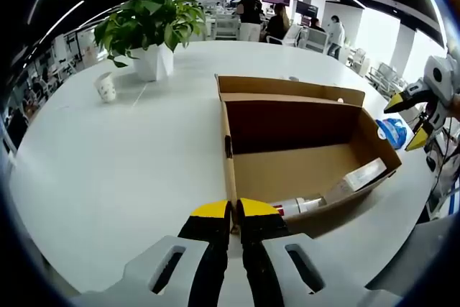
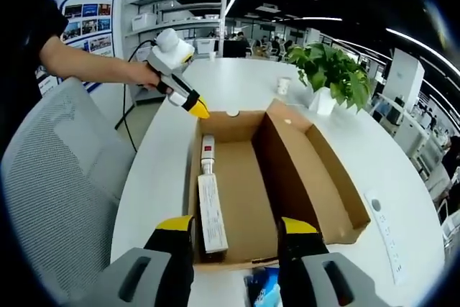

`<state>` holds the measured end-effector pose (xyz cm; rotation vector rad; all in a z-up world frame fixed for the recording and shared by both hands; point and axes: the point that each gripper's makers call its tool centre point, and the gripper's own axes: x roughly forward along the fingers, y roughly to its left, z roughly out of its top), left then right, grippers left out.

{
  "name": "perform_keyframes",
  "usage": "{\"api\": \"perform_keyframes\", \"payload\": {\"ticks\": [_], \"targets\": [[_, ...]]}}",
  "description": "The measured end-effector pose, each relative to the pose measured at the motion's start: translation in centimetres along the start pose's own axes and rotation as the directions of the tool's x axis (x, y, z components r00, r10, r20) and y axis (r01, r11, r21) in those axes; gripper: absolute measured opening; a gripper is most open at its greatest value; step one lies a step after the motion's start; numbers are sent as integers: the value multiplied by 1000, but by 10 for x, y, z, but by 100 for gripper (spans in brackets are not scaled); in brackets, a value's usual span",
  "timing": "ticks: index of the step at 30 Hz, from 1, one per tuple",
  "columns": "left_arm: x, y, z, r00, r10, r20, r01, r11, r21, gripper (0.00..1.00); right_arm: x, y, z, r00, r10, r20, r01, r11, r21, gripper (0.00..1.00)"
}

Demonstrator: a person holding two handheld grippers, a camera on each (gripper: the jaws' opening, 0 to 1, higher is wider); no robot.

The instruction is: Operate the shoe box by opening the lid, removing the specified soft item, and placing it in the target area until the item is outside and the box remains undamaged.

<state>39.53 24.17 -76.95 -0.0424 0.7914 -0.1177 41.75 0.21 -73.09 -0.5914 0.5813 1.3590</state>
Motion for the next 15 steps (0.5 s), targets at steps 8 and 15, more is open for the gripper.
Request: {"api": "perform_keyframes", "payload": {"ticks": [8, 15], "targets": [[-1, -1, 0, 1000, -2, 1, 2, 1000, -2, 2, 13, 0, -11, 998, 36, -48, -37, 999, -19, 44], [-1, -1, 0, 1000, -2, 2, 2, 1000, -4, 2, 22, -3, -23, 995, 55, -81, -56, 998, -3, 44]]}}
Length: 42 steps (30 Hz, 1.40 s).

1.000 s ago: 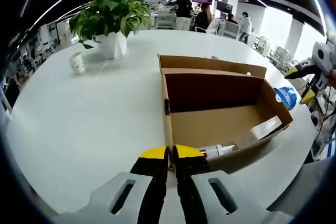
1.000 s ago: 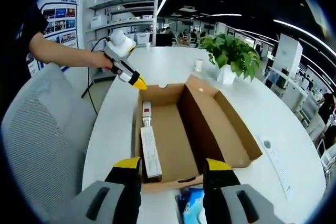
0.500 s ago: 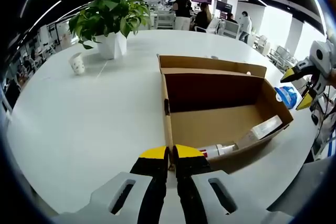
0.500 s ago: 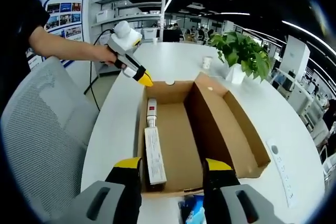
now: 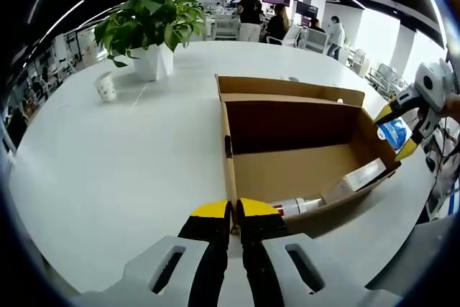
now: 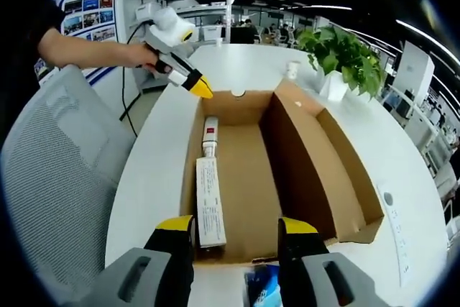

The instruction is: Operate the shoe box by opening the lid, removing the specified soft item, and placing it in the target area until the item is outside and the box remains undamaged.

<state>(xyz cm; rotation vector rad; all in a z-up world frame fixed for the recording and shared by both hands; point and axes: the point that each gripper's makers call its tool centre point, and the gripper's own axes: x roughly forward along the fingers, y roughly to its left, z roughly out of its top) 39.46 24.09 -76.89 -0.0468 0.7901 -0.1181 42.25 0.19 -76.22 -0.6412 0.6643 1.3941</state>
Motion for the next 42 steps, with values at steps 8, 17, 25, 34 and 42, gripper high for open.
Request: {"api": "perform_keyframes", "payload": {"ticks": [8, 17, 25, 34, 42], "targets": [[0, -1, 0, 1000, -2, 1, 2, 1000, -2, 2, 11, 4, -10, 998, 47, -39, -47, 999, 1, 45], [0, -1, 0, 1000, -2, 0, 2, 1000, -4, 2, 15, 4, -17, 995, 83, -59, -84, 997, -3, 45], [0, -1, 0, 1000, -3, -1, 3, 1000, -6, 2, 24, 7, -21, 991, 100, -93, -104, 994, -37, 42], [0, -1, 0, 1000, -4, -2, 4, 1000, -8, 2, 28, 3, -20, 991, 69, -116, -80, 993, -91, 36], [0, -1, 0, 1000, -4, -3, 4, 1000, -9, 2, 37, 9, -17, 990, 79, -114, -90, 991, -95, 31]]}}
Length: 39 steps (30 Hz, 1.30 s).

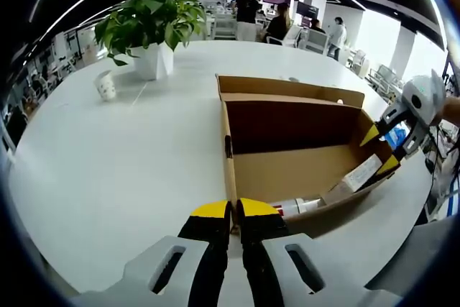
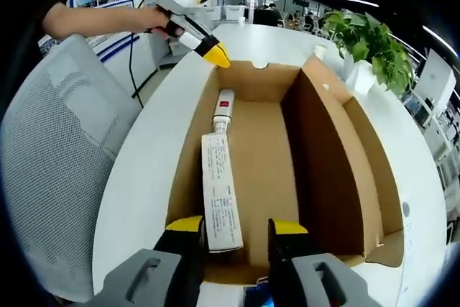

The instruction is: Operate the shoe box by opening the lid, removing the specified soft item, and placing it in the target area until the item is outside and the box remains undamaged.

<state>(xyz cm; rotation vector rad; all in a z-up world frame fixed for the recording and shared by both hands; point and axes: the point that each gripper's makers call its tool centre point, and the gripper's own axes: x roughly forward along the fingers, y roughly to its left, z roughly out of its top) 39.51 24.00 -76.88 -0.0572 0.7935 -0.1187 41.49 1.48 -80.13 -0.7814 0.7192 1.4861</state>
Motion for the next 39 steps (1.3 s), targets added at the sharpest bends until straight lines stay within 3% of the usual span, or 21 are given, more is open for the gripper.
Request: {"api": "perform_keyframes", "payload": {"ticks": [14, 19, 39], "targets": [[0, 1, -1, 1000, -1, 1, 1, 1000, -1, 2, 11, 5, 9, 1000, 10, 15, -10, 1000, 8, 27], [0, 1, -1, 1000, 0, 1, 0, 1000, -1, 2, 15, 9, 9, 1000, 22, 10, -22, 1000, 1, 19], [1, 1, -1, 1000, 3, 0, -3, 1000, 2, 2, 4, 5, 16, 999, -23, 37, 23, 1000, -6, 15]]}}
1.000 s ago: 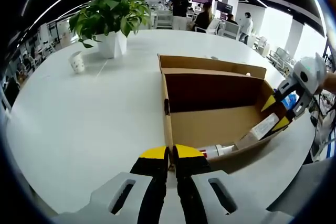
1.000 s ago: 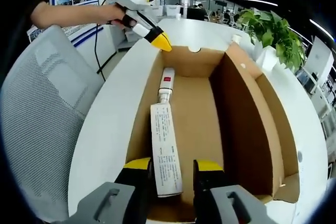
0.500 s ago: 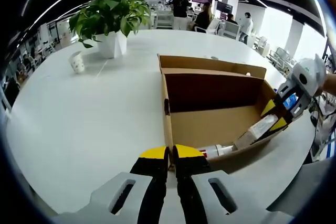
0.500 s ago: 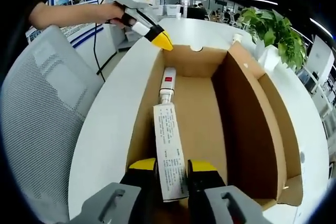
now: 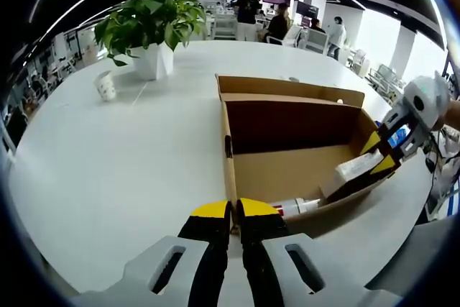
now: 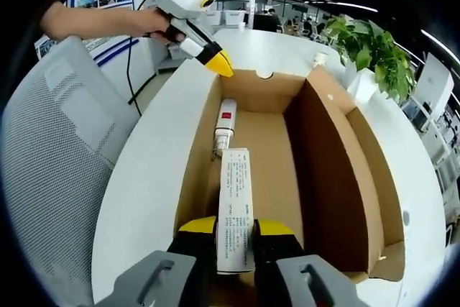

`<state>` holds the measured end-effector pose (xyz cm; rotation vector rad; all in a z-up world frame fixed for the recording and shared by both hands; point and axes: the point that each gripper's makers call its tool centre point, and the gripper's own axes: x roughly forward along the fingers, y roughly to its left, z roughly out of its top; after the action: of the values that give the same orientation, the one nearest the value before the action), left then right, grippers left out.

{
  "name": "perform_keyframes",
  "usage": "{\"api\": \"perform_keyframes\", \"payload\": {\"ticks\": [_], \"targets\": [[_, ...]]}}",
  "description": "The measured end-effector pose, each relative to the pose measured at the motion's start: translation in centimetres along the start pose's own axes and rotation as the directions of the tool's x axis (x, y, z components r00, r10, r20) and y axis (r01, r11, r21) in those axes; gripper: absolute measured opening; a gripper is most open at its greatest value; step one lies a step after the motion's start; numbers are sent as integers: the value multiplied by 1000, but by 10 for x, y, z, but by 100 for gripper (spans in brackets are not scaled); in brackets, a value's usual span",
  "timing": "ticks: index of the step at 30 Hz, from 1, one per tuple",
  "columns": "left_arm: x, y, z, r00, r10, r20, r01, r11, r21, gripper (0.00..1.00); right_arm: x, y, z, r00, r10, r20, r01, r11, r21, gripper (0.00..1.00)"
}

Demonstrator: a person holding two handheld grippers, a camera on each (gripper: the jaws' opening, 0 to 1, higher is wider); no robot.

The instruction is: Operate the shoe box by opening the lid, removing the specified soft item, and placing it in the target area until the item is outside and the box remains undamaged.

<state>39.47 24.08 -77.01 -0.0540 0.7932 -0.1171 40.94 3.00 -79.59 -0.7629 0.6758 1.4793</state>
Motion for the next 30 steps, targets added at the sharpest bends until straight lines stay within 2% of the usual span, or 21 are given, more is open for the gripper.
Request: {"api": "perform_keyframes", "payload": {"ticks": [8, 17, 30], "targets": [[0, 0, 0, 1000, 0, 1, 0, 1000, 1, 2, -8, -5, 6, 1000, -24, 20, 24, 1000, 11, 15], [0, 0, 0, 1000, -1, 1, 1, 1000, -3, 2, -21, -7, 22, 998, -33, 55, 34, 999, -4, 14], [0, -1, 0, 1000, -1, 2, 1, 1000, -4, 2, -49, -11, 43, 994, -48, 103, 52, 998, -32, 14]]}}
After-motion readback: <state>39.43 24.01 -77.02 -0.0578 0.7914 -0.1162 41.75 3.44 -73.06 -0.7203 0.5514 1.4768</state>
